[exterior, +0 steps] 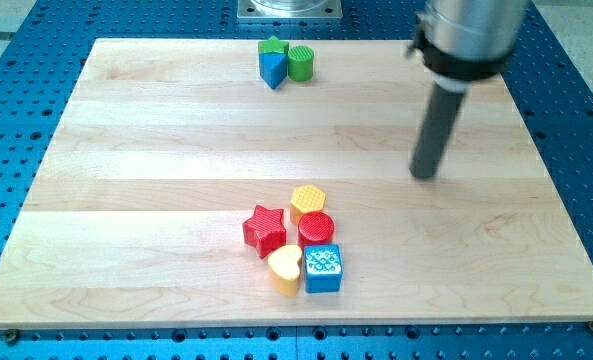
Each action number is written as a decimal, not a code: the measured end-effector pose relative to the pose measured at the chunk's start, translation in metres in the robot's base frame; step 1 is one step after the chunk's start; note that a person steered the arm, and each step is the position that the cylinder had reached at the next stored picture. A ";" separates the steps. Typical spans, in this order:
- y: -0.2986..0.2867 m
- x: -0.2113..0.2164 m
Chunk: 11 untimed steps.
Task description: Push the red star and the cube left above the hexagon
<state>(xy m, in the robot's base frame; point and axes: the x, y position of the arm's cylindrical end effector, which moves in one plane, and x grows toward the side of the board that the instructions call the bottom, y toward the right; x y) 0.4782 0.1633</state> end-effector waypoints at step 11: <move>-0.232 0.035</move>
